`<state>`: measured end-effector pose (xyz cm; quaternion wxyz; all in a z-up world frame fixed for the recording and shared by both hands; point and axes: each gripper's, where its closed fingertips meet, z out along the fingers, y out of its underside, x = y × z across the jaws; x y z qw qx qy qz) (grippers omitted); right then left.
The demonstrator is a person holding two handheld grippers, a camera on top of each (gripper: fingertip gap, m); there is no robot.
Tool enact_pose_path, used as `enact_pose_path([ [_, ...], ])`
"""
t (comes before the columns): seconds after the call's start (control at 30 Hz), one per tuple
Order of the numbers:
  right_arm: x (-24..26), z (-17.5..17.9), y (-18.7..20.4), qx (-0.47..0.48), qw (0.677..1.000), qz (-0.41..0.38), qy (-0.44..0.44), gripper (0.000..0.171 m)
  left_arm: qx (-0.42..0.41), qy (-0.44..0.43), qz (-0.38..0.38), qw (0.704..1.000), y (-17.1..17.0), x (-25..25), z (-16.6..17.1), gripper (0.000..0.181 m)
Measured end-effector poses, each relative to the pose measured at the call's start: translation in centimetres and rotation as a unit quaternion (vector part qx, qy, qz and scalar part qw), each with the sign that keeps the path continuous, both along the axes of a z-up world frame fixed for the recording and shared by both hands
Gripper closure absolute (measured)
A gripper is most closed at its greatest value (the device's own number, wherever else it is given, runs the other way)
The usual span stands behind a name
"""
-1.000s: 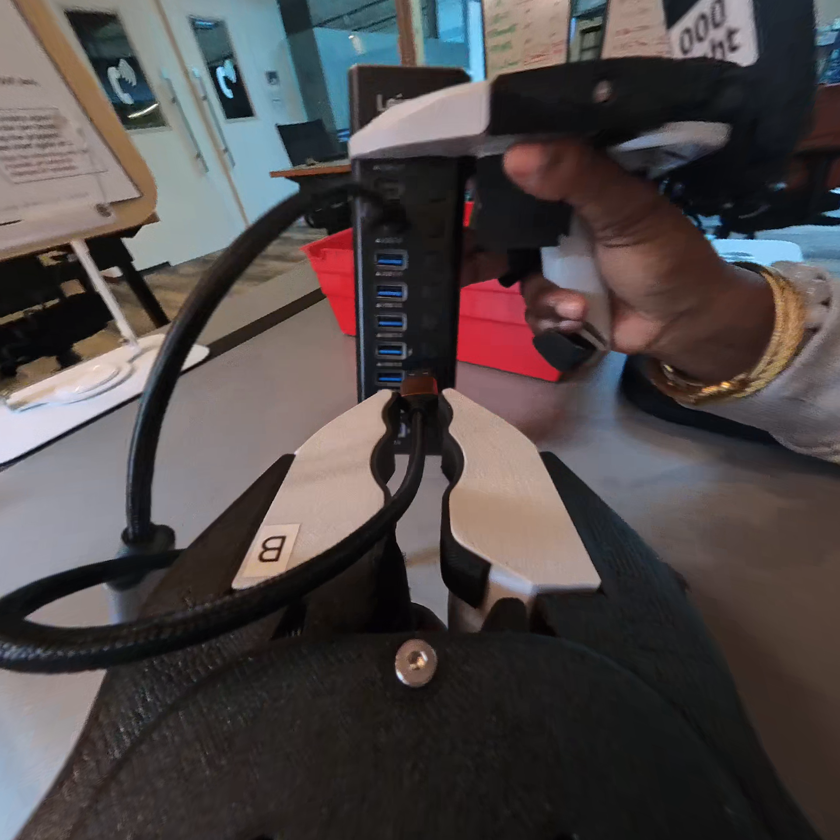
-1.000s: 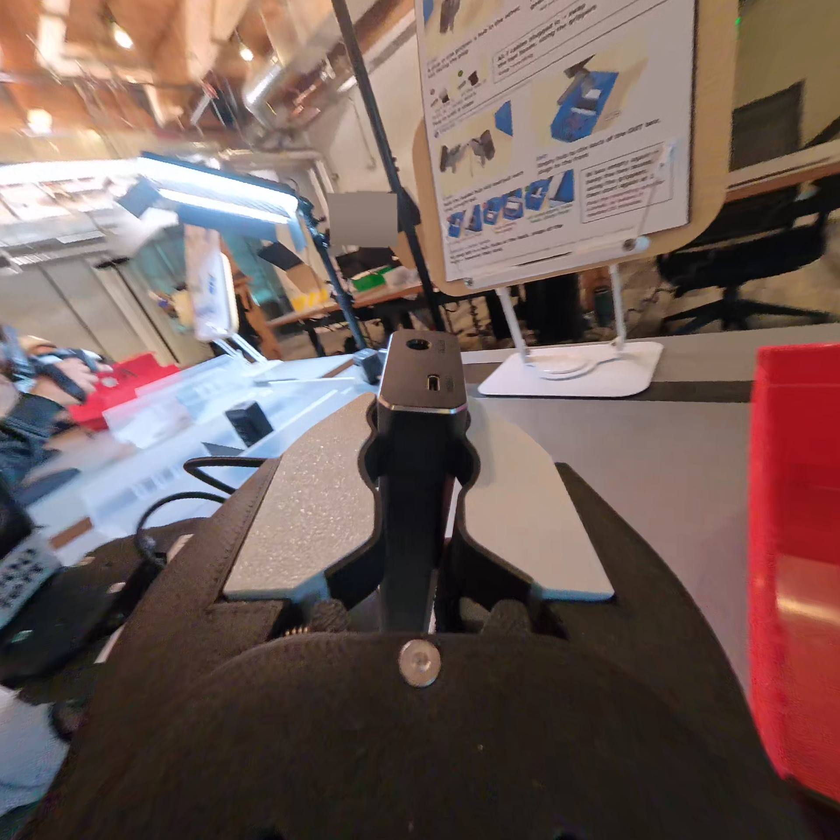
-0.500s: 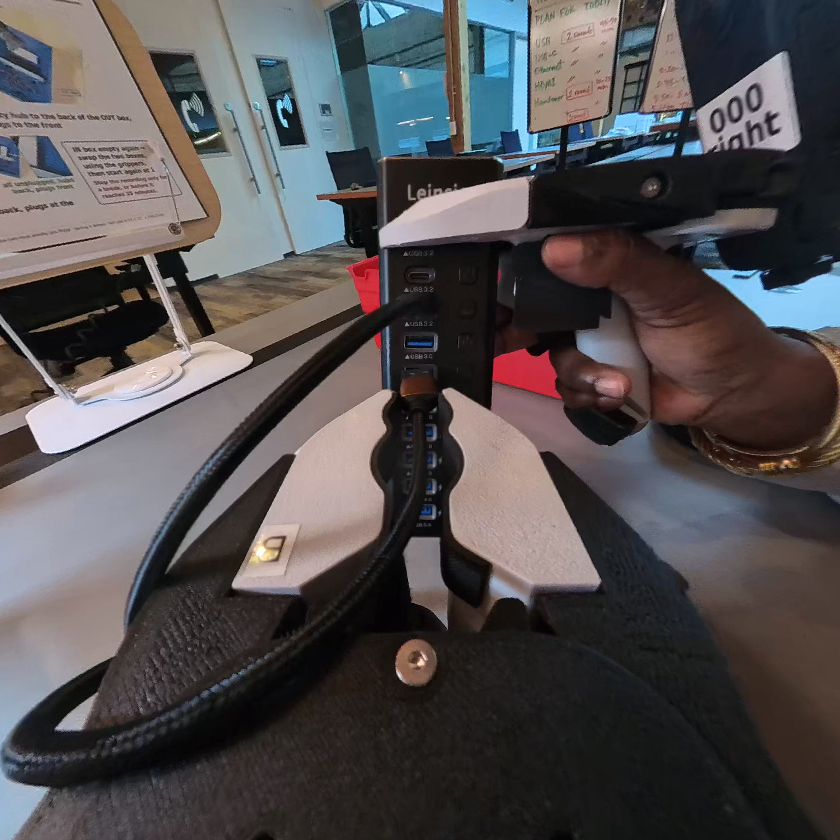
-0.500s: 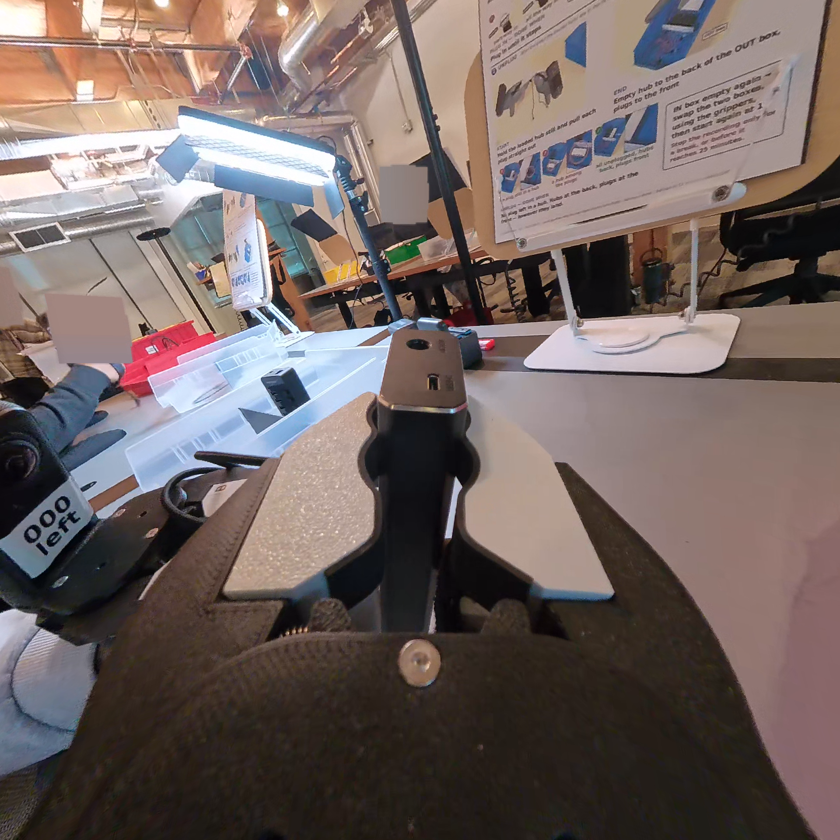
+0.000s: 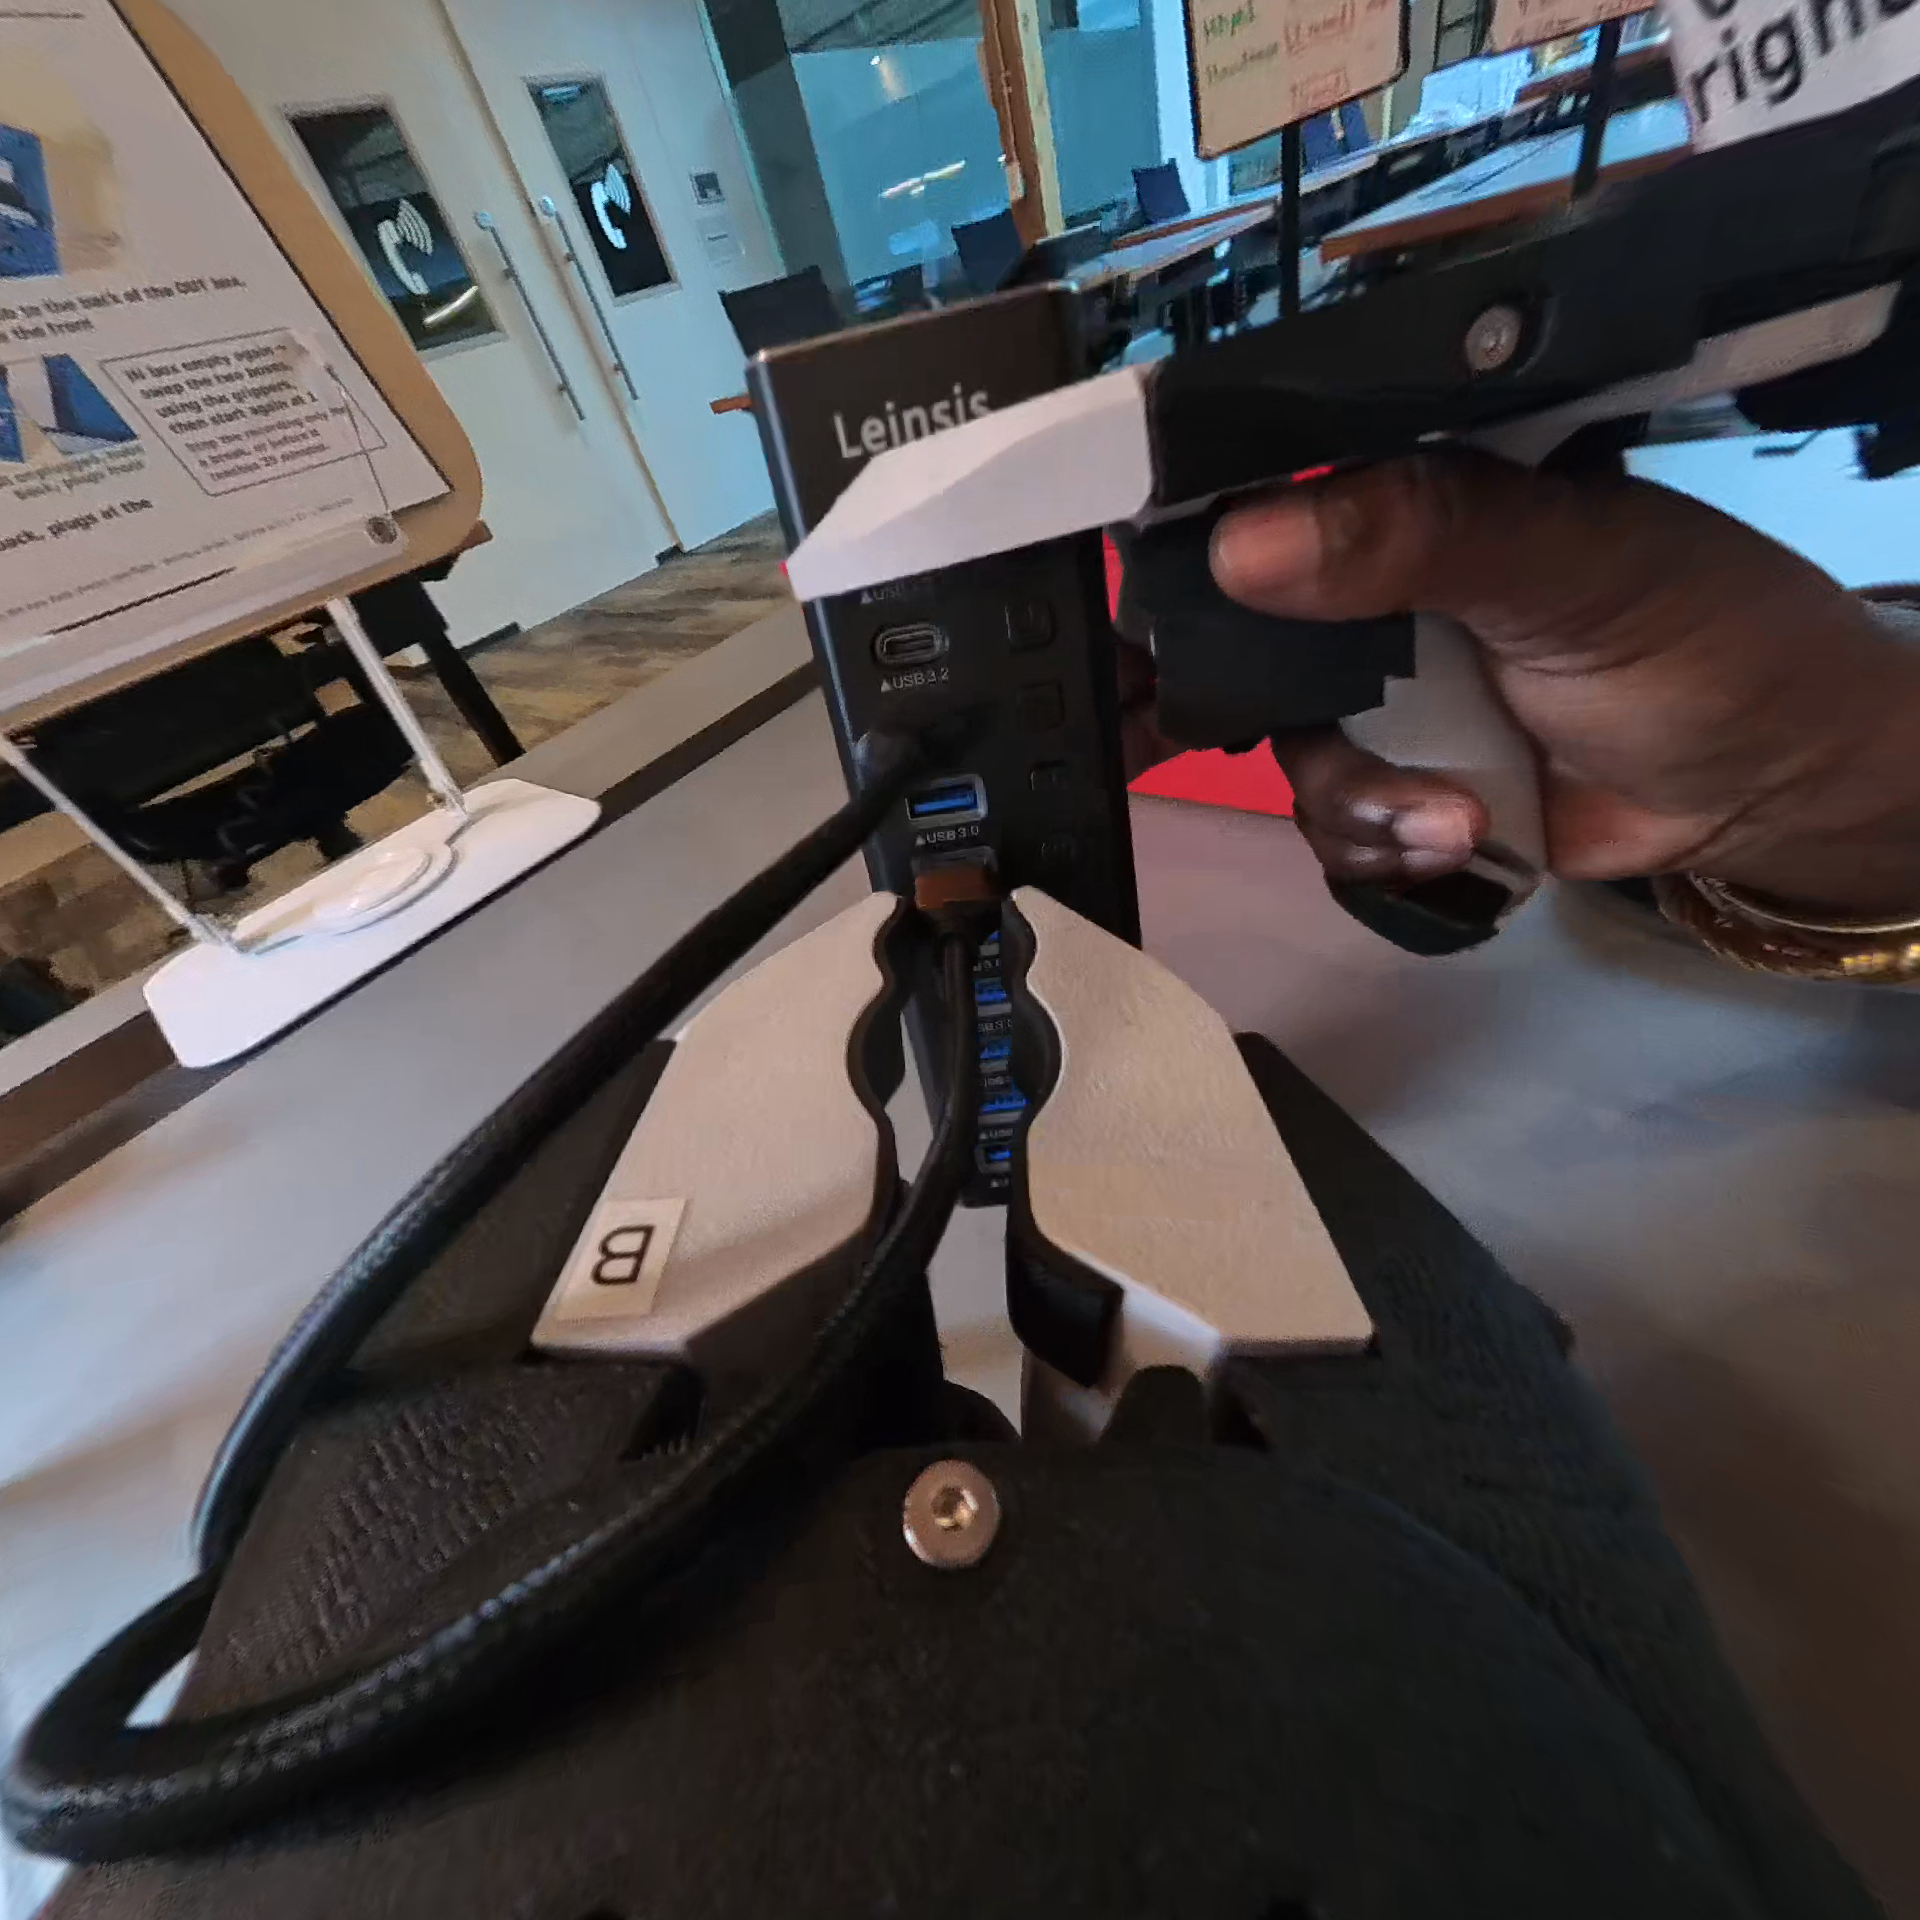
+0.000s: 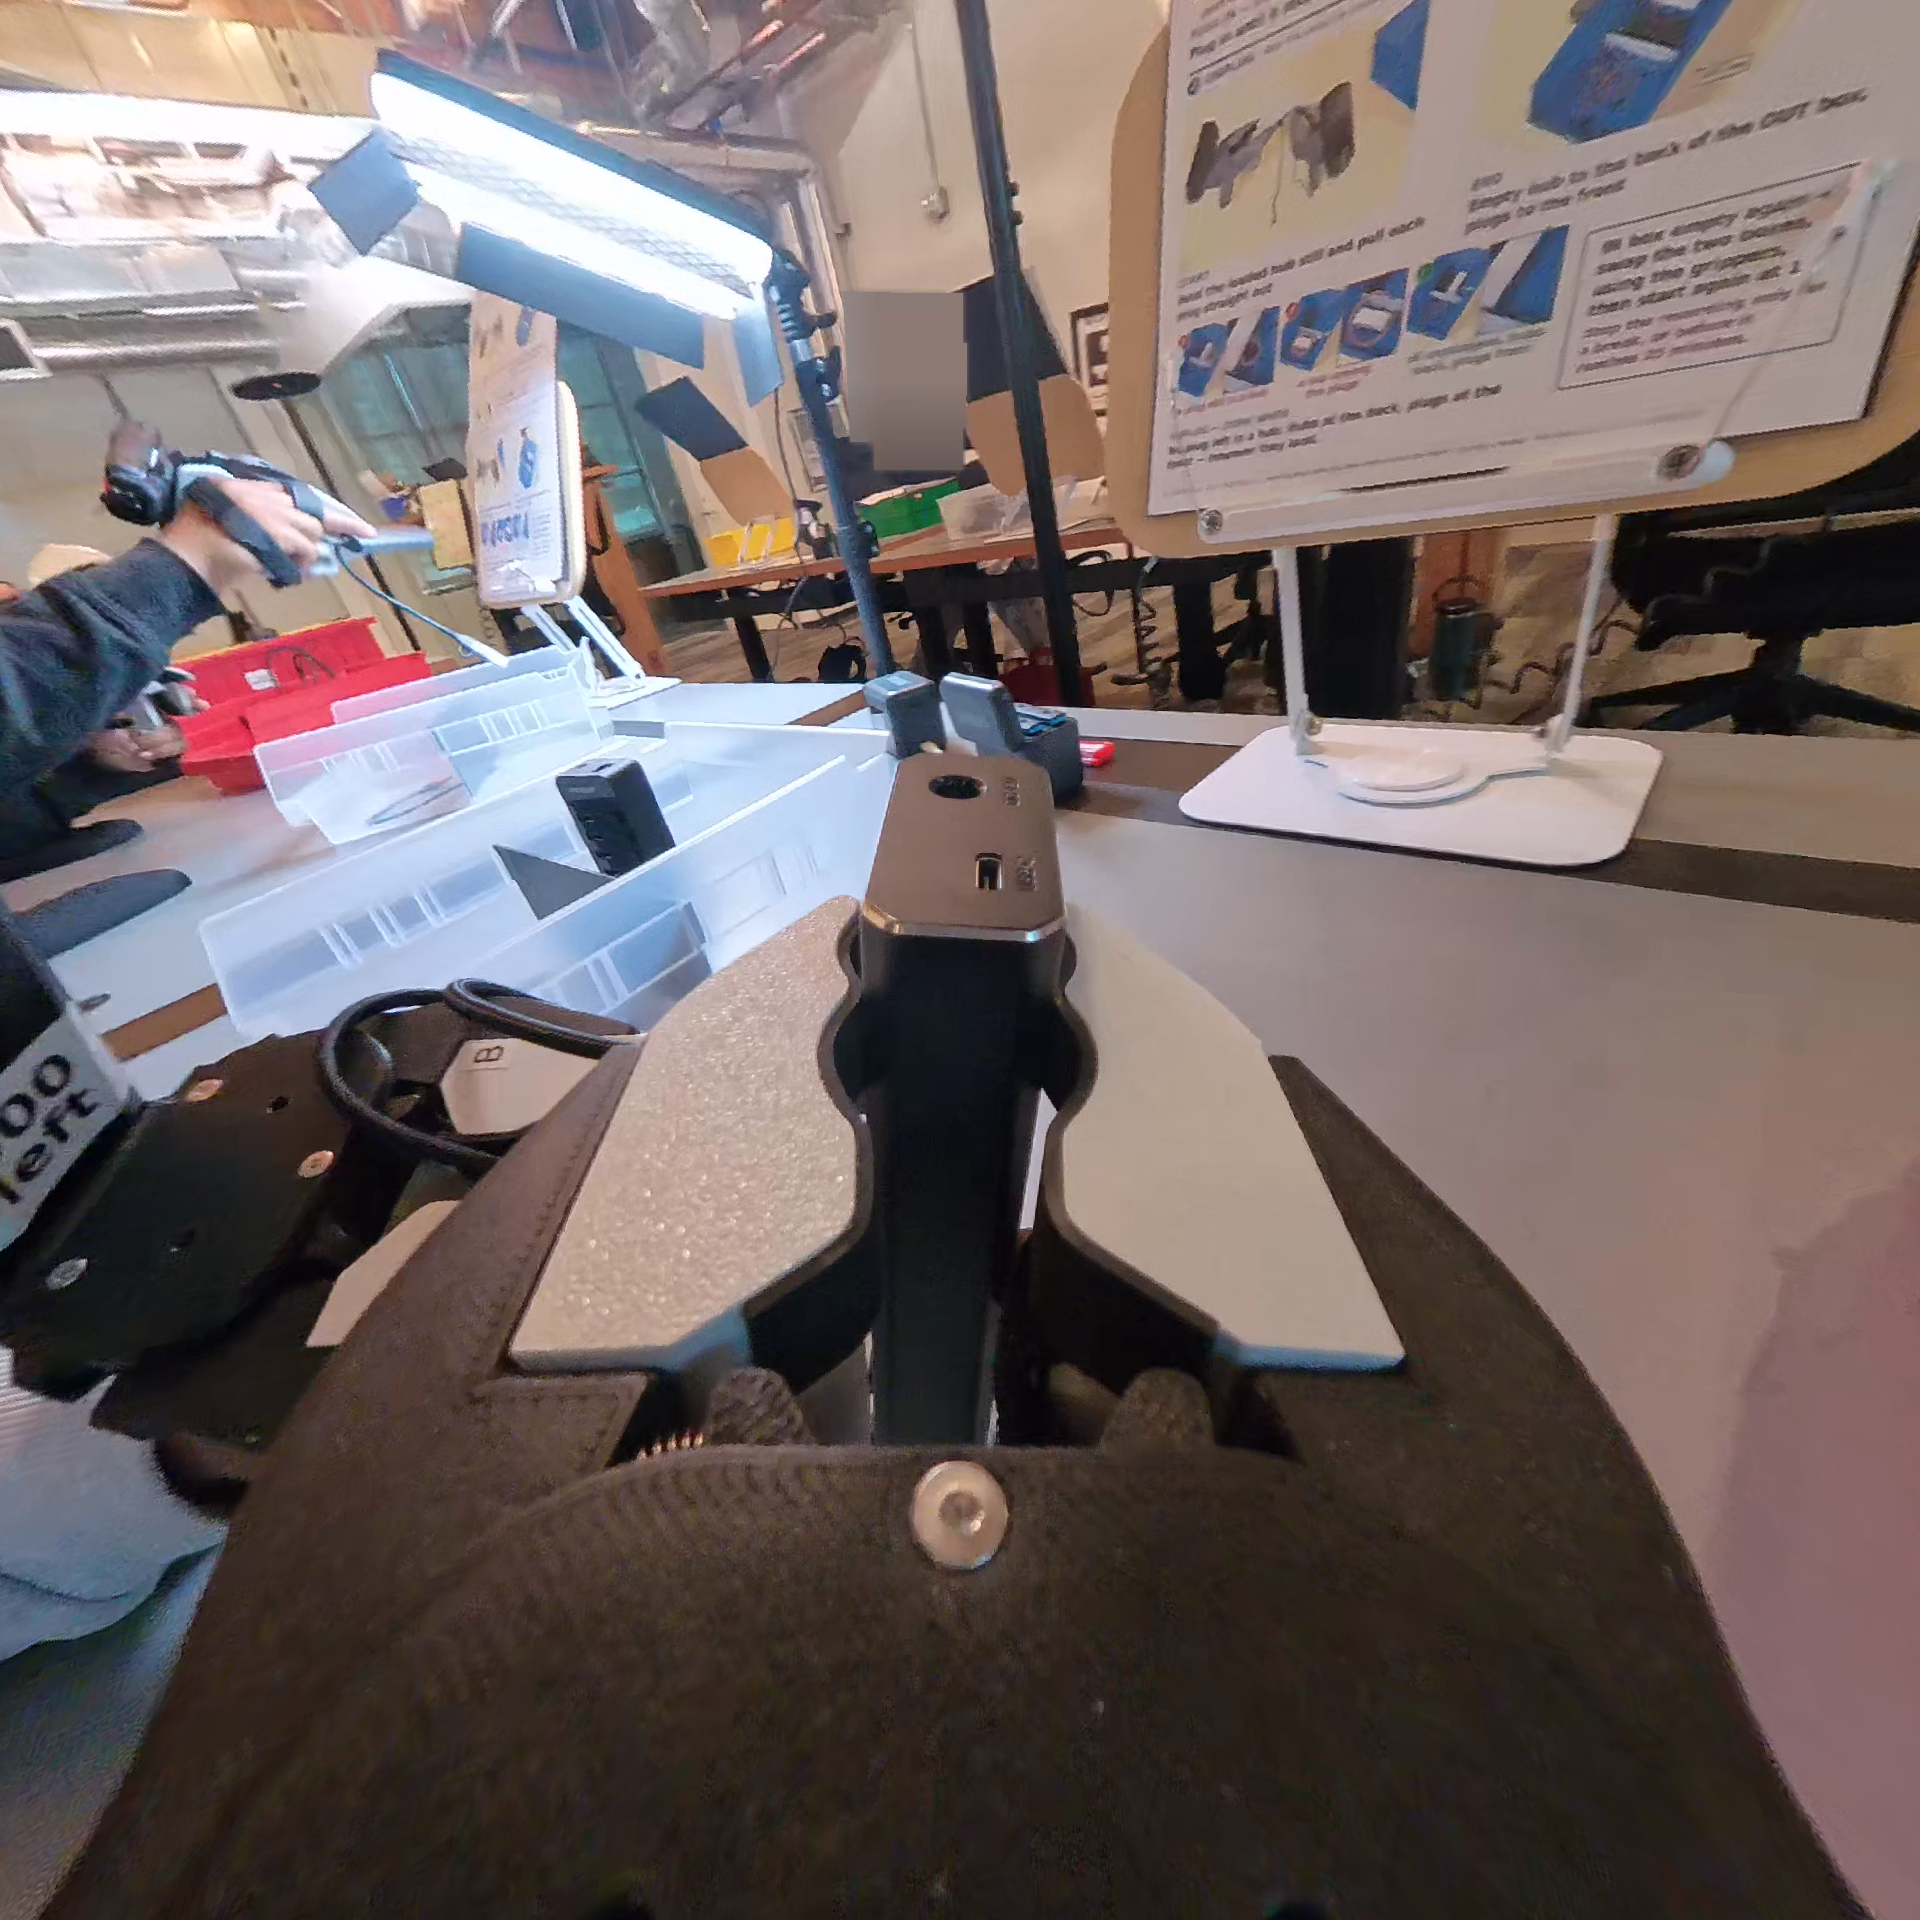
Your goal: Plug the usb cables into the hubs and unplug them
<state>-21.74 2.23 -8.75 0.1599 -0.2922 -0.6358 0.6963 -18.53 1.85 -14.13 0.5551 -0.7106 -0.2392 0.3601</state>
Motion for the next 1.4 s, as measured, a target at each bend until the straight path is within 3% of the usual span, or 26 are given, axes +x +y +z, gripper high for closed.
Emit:
enact_pose_path([
  [0.2,0.4,0.2,-0.2,-0.010,1.000,0.018,0.007,0.141,0.019,-0.008,0.008,1.000,0.1,0.0,0.2,0.165],
  [0.43,-0.2,0.7,0.4,-0.077,0.994,0.050,-0.051,0.141,0.021,0.017,-0.004,1.000,0.5,0.1,1.4,0.164],
  [0.57,-1.4,0.2,1.2,-0.026,1.000,-0.013,-0.002,0.141,-0.007,-0.035,-0.030,0.999,0.8,0.5,-0.6,0.143],
  [0.73,-2.1,-0.3,1.4,0.024,0.997,-0.060,0.046,0.140,-0.001,-0.081,-0.070,0.994,1.0,1.1,-1.5,0.141],
  [0.9,-3.2,-0.6,2.4,0.065,0.988,-0.113,0.080,0.140,-0.025,-0.147,-0.160,0.976,2.2,3.2,-3.1,0.146],
  [1.13,-3.6,-1.2,2.2,0.081,0.984,-0.126,0.100,0.140,0.024,0.000,-0.319,0.947,4.3,8.4,1.5,0.148],
  [1.27,-3.1,-0.7,2.1,0.081,0.981,-0.127,0.123,0.140,0.073,0.052,-0.306,0.948,3.3,8.3,3.8,0.149],
  [1.4,-2.1,2.5,3.9,0.019,0.972,-0.156,0.174,0.118,0.125,0.070,-0.262,0.954,1.9,7.0,5.5,0.149],
])
